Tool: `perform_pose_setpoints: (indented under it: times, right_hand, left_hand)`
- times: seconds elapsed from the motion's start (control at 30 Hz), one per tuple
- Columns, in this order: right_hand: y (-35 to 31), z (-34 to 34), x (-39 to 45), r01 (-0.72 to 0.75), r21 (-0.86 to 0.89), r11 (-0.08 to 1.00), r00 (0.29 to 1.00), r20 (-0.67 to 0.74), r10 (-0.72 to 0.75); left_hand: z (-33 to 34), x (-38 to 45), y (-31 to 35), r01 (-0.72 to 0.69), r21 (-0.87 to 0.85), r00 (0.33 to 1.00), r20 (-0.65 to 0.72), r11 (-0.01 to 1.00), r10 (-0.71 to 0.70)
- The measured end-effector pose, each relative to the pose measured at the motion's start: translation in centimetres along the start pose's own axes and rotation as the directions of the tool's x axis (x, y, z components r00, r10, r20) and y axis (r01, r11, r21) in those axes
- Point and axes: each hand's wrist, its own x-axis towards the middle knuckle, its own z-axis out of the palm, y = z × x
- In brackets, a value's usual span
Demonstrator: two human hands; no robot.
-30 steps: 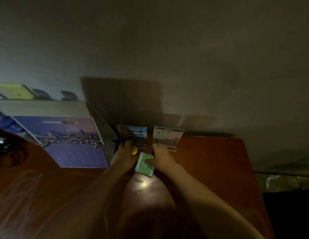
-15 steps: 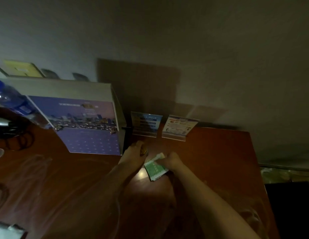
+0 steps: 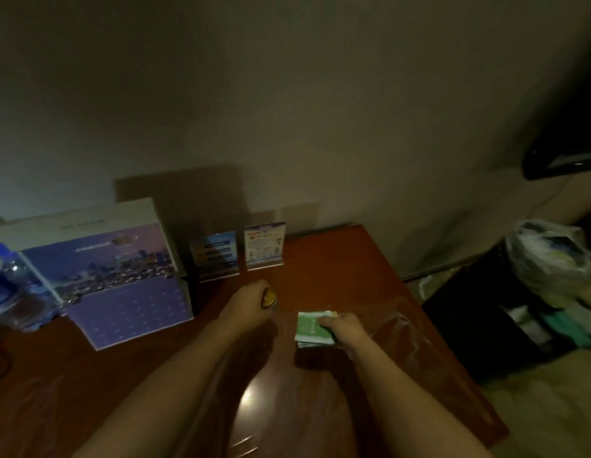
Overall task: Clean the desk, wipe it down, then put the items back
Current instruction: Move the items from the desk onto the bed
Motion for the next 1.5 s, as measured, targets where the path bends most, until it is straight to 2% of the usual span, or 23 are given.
perform_pose_setpoints:
  times: [0.17, 0.33, 0.53, 0.63, 0.73, 0.8, 0.93, 1.03, 1.1, 1.17, 1.23, 1.3, 1.5]
  right_hand:
    - [2.2, -8.0, -5.5, 0.091, 0.136, 0.987, 0.987, -0.144, -0.071]
    - [8.8, -17.8, -13.2, 0.191, 0.279, 0.941, 0.934, -0.348, -0.086]
    - [23.8, -29.5, -25.8, 0.283, 0.421, 0.862, 0.797, -0.603, 0.033]
    - [32.0, -33.2, -34.2, 0.318, 0.501, 0.805, 0.678, -0.713, 0.176]
    - [41.0, -35.6, -41.9, 0.345, 0.549, 0.761, 0.539, -0.78, 0.319]
    - [46.8, -36.2, -47.0, 0.354, 0.593, 0.723, 0.45, -0.786, 0.425]
    - [56.0, -34.9, -56.2, 0.473, 0.666, 0.577, 0.248, -0.729, 0.638]
    - [61.9, -33.0, -61.5, 0.564, 0.67, 0.483, 0.136, -0.652, 0.746]
    - [65.6, -31.9, -64.0, 0.597, 0.677, 0.43, 0.077, -0.582, 0.81]
    - [68.9, -31.4, -66.3, 0.639, 0.682, 0.356, 0.028, -0.483, 0.875]
    - [71.9, -32.0, -68.0, 0.674, 0.664, 0.324, -0.029, -0.415, 0.909]
    - [74.6, -33.4, -69.5, 0.706, 0.641, 0.3, -0.054, -0.374, 0.926]
    - [81.3, -38.8, -73.1, 0.803, 0.558, 0.207, -0.08, -0.243, 0.967]
  left_hand:
    - [2.5, -1.0, 7.9, -0.242, 0.141, 0.969, 0.081, 0.96, 0.232]
    - [9.2, -5.2, 18.5, -0.476, 0.208, 0.875, 0.21, 0.855, 0.436]
    - [21.5, -17.6, 30.4, -0.725, 0.089, 0.644, 0.441, 0.683, 0.625]
    - [28.2, -26.1, 35.3, -0.8, 0.034, 0.518, 0.542, 0.599, 0.662]
    - [34.8, -35.3, 39.4, -0.877, -0.04, 0.356, 0.613, 0.478, 0.705]
    - [38.6, -41.8, 41.5, -0.91, -0.131, 0.212, 0.67, 0.394, 0.711]
    - [45.6, -54.0, 44.0, -0.928, -0.318, -0.125, 0.756, 0.194, 0.642]
    - [50.3, -62.0, 45.1, -0.903, -0.427, -0.325, 0.757, 0.052, 0.566]
    - [53.2, -66.8, 45.4, -0.875, -0.483, -0.436, 0.745, -0.042, 0.505]
    - [56.2, -71.1, 45.4, -0.842, -0.528, -0.52, 0.736, -0.113, 0.434]
    - [59.2, -74.8, 45.7, -0.804, -0.566, -0.589, 0.724, -0.179, 0.358]
    - [62.5, -78.0, 46.4, -0.765, -0.606, -0.644, 0.705, -0.22, 0.297]
    - [71.9, -85.7, 51.0, -0.705, -0.666, -0.706, 0.688, -0.243, 0.166]
